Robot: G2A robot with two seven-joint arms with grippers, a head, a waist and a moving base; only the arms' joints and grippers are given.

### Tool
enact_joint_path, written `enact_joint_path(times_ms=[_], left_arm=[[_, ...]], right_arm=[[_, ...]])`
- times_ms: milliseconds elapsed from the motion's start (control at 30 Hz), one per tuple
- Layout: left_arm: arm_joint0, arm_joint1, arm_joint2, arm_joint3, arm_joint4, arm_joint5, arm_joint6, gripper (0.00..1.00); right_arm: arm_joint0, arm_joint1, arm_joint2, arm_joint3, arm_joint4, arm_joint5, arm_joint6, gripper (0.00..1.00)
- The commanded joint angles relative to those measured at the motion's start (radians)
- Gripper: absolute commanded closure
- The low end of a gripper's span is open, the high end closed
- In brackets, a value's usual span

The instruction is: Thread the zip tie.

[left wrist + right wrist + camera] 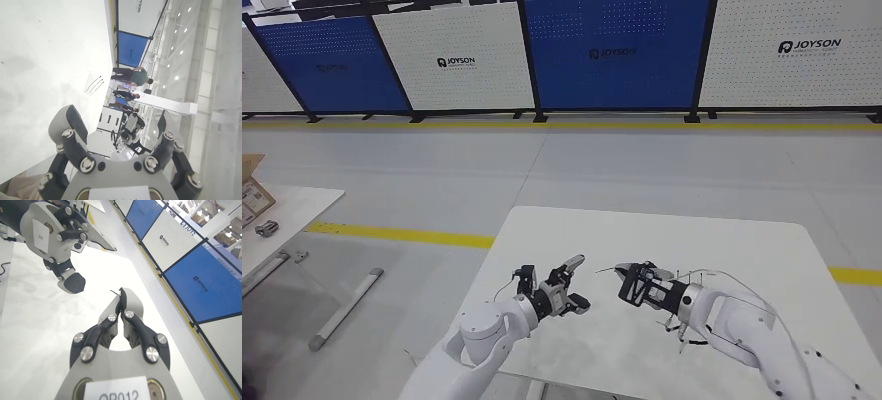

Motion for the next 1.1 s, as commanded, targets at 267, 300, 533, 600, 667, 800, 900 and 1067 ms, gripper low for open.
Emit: enact_joint_path(times_ms=[267,300,533,600,667,800,900,1067], left_arm=[[-0.042,0.013,0.059,0.029,-0.099,0.0,0.015,0.0],[-0.042,0.013,0.059,0.029,-0.099,0.0,0.015,0.0],[-0.051,0.006,0.07,0.038,-0.133,-0.008,0.046,0.0],[-0.067,0.0,0.074,0.049,-0.171,-0.009,0.078,0.0],[-0.088,-0.006,0.085,0.06,-0.209,0.0,0.094,0.0],[-0.129,-0.013,0.113,0.096,-0.241,0.0,0.122,0.0],[-0.133,-0.013,0.117,0.099,-0.241,0.0,0.13,0.0],[-0.133,-0.013,0.117,0.099,-0.241,0.0,0.13,0.0]], right_arm=[[0.05,-0.003,-0.071,0.006,-0.048,0.0,0.012,1.0],[0.05,-0.003,-0.071,0.006,-0.048,0.0,0.012,1.0],[0.041,-0.004,-0.066,0.001,-0.061,0.0,-0.003,1.0],[0.033,-0.004,-0.057,-0.005,-0.074,0.0,-0.035,1.0],[0.024,0.001,-0.05,-0.015,-0.096,0.0,-0.058,1.0],[0.011,0.013,-0.043,-0.035,-0.116,0.0,-0.057,1.0],[0.011,0.013,-0.043,-0.035,-0.116,0.0,-0.057,1.0],[0.011,0.013,-0.043,-0.035,-0.116,0.0,-0.057,1.0]])
